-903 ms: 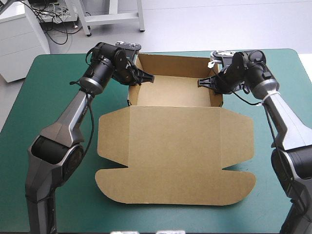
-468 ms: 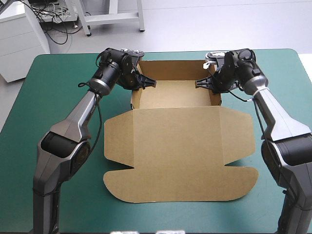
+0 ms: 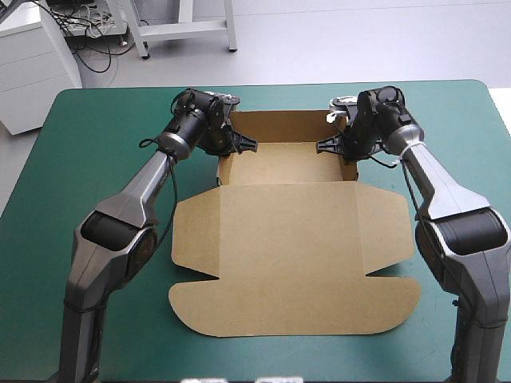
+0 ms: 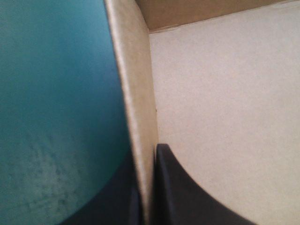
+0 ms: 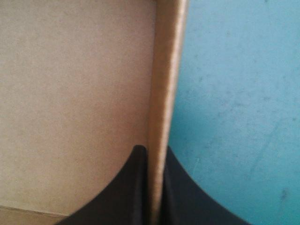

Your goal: Fold the box

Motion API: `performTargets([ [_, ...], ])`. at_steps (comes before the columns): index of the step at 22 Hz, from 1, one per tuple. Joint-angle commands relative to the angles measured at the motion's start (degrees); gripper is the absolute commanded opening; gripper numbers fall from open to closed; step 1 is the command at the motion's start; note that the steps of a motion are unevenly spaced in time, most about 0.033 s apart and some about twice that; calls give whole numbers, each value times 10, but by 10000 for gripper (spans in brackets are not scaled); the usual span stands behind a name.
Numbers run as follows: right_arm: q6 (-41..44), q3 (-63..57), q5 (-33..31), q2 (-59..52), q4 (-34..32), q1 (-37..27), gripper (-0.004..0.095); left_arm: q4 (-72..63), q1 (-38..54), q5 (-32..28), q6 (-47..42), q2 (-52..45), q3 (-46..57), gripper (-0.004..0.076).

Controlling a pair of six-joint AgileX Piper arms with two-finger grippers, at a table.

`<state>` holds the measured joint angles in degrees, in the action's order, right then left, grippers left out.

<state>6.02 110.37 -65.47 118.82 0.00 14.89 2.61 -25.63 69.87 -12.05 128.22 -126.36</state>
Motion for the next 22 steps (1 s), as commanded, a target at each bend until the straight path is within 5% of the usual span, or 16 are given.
performTargets([
  [1, -21, 19, 31, -29, -9, 1, -3, 27, -2, 27, 24, -38, -17, -32],
  [13, -21, 19, 23, -29, -8, 1, -2, 59, -2, 29, -4, -38, -17, -30],
  [16, -21, 19, 16, -29, -8, 1, 61, 59, -2, 35, -4, -38, -17, 74],
  [22, -22, 19, 2, -31, -8, 1, 431, 59, -2, 41, -3, -42, -17, 387],
])
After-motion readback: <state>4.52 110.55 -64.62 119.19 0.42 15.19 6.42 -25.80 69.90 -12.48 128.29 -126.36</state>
